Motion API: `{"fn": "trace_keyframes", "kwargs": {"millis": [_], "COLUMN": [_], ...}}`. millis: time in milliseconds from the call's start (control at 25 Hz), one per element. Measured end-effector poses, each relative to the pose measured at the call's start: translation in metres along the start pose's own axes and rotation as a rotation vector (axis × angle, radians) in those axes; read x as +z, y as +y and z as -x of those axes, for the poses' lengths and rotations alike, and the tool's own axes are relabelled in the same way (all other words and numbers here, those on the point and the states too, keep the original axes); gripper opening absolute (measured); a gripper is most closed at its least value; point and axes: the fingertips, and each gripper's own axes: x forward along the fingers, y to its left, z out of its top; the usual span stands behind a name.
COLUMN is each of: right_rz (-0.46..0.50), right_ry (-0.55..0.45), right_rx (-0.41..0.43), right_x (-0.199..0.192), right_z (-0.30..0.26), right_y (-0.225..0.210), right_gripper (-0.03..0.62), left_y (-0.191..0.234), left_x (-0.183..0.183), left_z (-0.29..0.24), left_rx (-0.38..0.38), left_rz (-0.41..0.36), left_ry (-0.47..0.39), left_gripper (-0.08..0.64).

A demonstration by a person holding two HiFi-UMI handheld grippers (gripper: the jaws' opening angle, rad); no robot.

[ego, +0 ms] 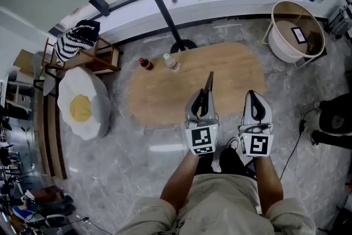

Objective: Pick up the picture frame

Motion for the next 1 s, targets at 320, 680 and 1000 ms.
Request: {"fn": "trace_keyframes", "kwargs": {"millis": [320,680,1000], "right_rz": [-0.010,-0.002,0.012], "right_ry": [-0.094,-0.171,-0.222], "right_rx": [0.008,0.046,0.041], "right_x": [0.050,0.093,0.118], "right_z": [-0.009,-0.017,-0.025], "right_y": [-0.005,-0.002,-0.008], "right_gripper": [0.002,0.002,0.002], "left_y": [0.005,0.013,0.015], "left_x": [0.064,0.112,0.141], "left_z": [0.011,0.019,0.015], "left_rx": [0.024,0.066,0.072], "left_rz": [-0.107,-0.127,-0.122], "left_ry": [-0.129,-0.211,-0.247], "left_gripper": [0.078,0.078,0.078]}}
